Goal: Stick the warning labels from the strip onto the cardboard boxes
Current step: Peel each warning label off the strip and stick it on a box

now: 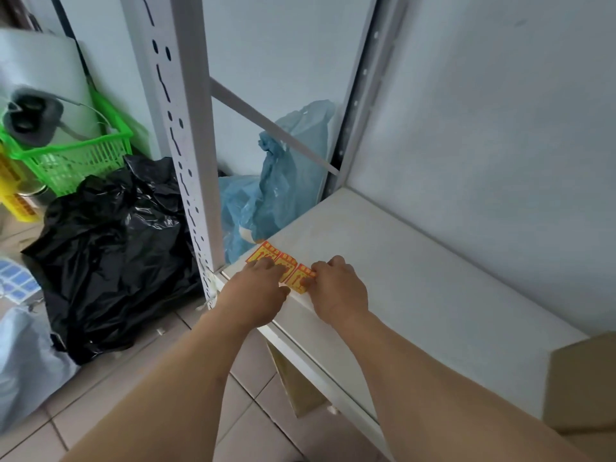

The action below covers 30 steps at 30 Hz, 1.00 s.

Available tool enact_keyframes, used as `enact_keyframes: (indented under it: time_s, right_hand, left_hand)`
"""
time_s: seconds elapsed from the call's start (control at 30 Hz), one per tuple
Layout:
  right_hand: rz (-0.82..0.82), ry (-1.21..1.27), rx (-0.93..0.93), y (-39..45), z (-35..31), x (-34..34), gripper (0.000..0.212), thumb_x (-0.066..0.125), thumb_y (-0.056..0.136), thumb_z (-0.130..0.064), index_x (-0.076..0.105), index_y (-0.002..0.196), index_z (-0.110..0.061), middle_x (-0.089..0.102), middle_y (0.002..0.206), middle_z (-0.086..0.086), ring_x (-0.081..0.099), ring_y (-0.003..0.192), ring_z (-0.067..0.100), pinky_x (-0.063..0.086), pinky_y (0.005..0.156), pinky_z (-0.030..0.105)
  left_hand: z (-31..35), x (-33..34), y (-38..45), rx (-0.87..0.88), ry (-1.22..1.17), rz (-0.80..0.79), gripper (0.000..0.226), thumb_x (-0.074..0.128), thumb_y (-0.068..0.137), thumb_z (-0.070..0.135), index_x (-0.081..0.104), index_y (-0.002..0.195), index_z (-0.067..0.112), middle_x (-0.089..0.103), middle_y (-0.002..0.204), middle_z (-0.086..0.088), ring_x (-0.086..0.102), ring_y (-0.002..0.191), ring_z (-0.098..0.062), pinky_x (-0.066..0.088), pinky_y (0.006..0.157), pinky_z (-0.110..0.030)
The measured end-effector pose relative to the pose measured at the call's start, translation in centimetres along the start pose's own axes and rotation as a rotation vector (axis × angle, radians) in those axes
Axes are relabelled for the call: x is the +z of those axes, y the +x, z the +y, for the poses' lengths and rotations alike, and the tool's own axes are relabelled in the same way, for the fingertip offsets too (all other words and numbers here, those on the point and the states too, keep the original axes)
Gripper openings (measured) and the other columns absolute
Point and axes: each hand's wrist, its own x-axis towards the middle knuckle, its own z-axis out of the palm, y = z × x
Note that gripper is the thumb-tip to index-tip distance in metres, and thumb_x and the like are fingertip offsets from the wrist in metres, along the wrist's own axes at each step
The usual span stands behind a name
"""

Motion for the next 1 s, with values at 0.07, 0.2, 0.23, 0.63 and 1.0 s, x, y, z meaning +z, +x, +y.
enact_keyframes:
  time_s: [0.07,0.2,0.23,0.63,1.0]
  right_hand:
    - [0.058,-0.004,-0.001,0.0,0.1,0.4,0.03,0.053,0.095,-0.039,0.06,0.118,-0.02,0.055,0.114,0.005,0.054,0.101,0.022,0.048,0.074,0.032]
    - [0.137,-0.025,-0.061,-0.2,0.2,0.7,0.027,0.052,0.096,-0.036,0.059,0.118,-0.022,0.057,0.111,0.003,0.056,0.095,0.02,0.043,0.067,0.028]
    - [0.146,-0.029,-0.071,-0.2,0.3,0.7,0.027,0.052,0.096,-0.036,0.059,0.118,-0.022,0.058,0.111,0.003,0.056,0.094,0.019,0.043,0.066,0.027]
    - [0.107,0.136,-0.114,-1.8,1.9,-0.1,0.016,0.049,0.097,-0.019,0.058,0.11,-0.016,0.059,0.107,0.002,0.058,0.092,0.022,0.043,0.07,0.03]
    - [-0.077,0.14,-0.017,-8.8,10.8,-9.6,0.011,0.045,0.093,-0.021,0.054,0.091,-0.015,0.063,0.091,0.002,0.056,0.08,0.021,0.047,0.068,0.037]
  left_hand:
    - [-0.2,0.6,0.2,0.004,0.019,-0.005,0.046,0.042,0.099,0.04,0.039,0.144,0.03,0.038,0.146,0.001,0.033,0.133,-0.021,0.034,0.107,-0.039]
    - [-0.4,0.9,0.4,0.003,0.051,0.01,0.042,0.04,0.101,0.036,0.04,0.143,0.034,0.037,0.145,0.002,0.032,0.133,-0.022,0.035,0.105,-0.04]
    - [-0.4,0.9,0.4,0.001,0.056,0.006,0.042,0.039,0.101,0.036,0.039,0.143,0.034,0.036,0.146,0.002,0.031,0.134,-0.022,0.035,0.106,-0.041]
    - [-0.3,0.6,-0.1,-0.016,0.042,-0.081,0.044,0.032,0.103,0.037,0.031,0.147,0.035,0.022,0.155,0.003,0.021,0.141,-0.022,0.028,0.112,-0.043]
    - [11.0,-1.5,-2.7,0.334,0.288,0.018,0.046,0.044,0.095,0.051,0.051,0.134,0.026,0.048,0.138,0.003,0.042,0.128,-0.019,0.037,0.103,-0.037]
